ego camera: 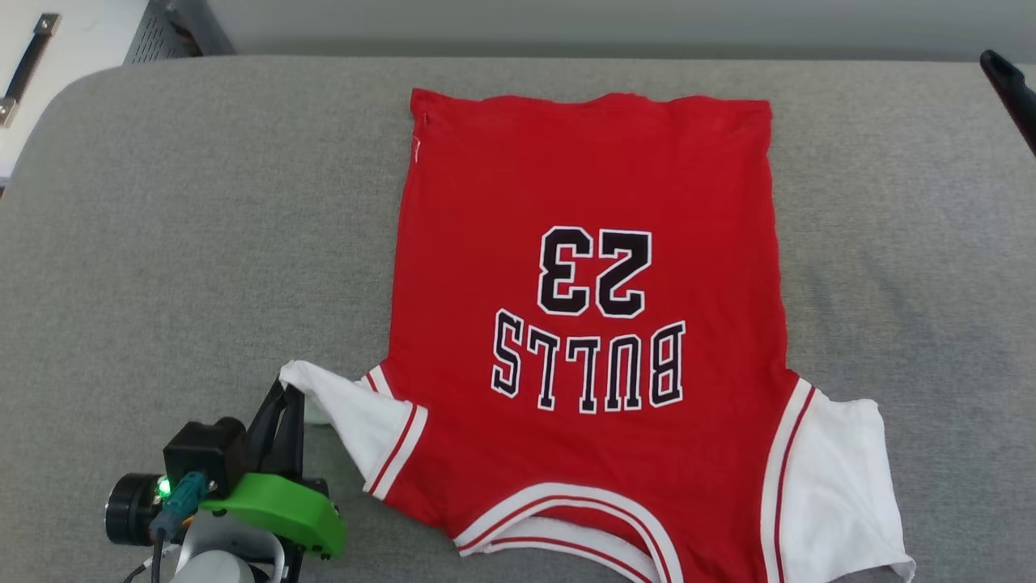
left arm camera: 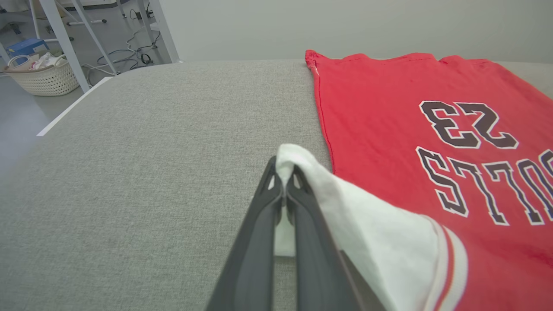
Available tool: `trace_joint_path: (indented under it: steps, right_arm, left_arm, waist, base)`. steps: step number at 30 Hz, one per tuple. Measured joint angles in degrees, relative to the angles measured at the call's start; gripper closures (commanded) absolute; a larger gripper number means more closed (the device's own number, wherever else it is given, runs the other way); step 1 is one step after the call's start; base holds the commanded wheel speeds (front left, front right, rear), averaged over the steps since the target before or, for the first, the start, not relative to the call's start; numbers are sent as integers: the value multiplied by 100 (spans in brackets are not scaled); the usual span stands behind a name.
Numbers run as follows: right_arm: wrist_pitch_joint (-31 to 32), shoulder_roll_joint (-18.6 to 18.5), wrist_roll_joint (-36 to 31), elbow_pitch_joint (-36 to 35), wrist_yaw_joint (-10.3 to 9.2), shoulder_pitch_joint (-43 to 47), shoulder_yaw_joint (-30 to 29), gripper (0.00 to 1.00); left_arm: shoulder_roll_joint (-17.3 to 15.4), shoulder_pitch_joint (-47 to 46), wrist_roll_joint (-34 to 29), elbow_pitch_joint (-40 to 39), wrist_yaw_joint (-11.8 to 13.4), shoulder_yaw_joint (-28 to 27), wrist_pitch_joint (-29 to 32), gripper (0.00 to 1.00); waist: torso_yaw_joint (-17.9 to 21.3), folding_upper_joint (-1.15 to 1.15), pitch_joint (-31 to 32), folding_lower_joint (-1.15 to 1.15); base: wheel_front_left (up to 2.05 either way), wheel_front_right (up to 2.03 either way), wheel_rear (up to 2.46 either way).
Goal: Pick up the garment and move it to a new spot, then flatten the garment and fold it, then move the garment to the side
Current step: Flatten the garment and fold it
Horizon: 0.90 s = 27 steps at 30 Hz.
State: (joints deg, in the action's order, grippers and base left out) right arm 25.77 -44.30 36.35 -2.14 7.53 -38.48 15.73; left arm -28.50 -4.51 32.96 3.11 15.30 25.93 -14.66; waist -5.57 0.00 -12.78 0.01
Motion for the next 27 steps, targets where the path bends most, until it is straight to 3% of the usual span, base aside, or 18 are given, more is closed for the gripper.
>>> trace_joint_path:
  steps: [5, 9, 12, 19, 27]
  right_arm:
    - [1440, 55, 168, 832, 0, -1166, 533, 0]
    - [2601, 302, 272, 1555, 0, -2026, 732, 0]
    - [3126, 521, 186, 1992, 0, -2648, 808, 0]
    - [3598, 938, -283, 2869, 0, -3356, 870, 0]
    - [3634, 956, -660, 3375, 0, -3488, 1076, 0]
  left_arm:
    - [374, -279, -303, -19, -189, -153, 0, 100]
    - [659, -491, -548, -38, -377, -304, 0, 100]
    - [868, -642, -697, -45, -534, -423, 0, 100]
    - [1345, -817, -1055, -18, -860, -679, 0, 100]
    - [1774, -882, -1404, 30, -1224, -988, 0, 100]
  waist:
    - [-240, 0, -457, 0]
    - [-438, 0, -870, 0]
    - [-582, 0, -1188, 0]
    - [-942, 0, -1876, 1]
    - [-1319, 0, -2457, 0]
  base:
    - [0, 0, 0]
    - [0, 0, 0]
    - [0, 0, 0]
    - [0, 0, 0]
    - [0, 0, 0]
